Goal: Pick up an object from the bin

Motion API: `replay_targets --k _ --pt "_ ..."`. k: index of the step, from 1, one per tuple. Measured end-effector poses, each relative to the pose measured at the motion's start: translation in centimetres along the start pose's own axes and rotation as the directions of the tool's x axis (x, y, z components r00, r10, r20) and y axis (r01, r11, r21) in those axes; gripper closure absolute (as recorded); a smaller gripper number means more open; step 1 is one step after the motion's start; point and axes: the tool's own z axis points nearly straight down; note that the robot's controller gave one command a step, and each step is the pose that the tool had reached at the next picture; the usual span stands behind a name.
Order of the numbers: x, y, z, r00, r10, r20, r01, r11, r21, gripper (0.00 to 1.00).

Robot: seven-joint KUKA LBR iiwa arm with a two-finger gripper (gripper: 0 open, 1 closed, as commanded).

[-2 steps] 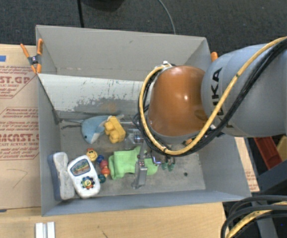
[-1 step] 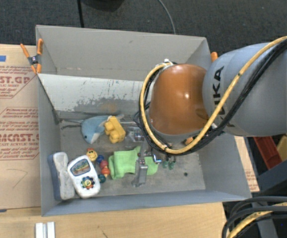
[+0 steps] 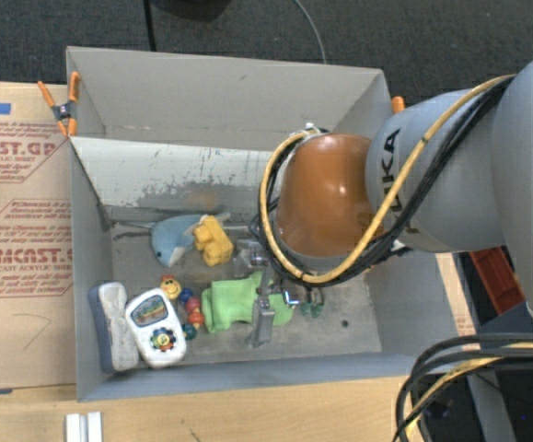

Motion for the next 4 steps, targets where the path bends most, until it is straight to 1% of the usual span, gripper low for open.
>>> replay_targets --k 1,2,3,4 --pt "-0.1 -0.7 2.2 1.000 -0.007 -0.006 0.007 1.000 0.002 0.00" --pt "-1.4 -2.9 3.8 0.994 -0.107 -0.002 0.107 0.994 0.000 0.00" --pt "-1.1 -1.7 5.5 0.998 -0.063 -0.003 0.063 0.998 0.002 0.00" --pt "-0.7 0.4 8.1 0.999 -0.054 -0.003 0.054 0.999 -0.001 1.00"
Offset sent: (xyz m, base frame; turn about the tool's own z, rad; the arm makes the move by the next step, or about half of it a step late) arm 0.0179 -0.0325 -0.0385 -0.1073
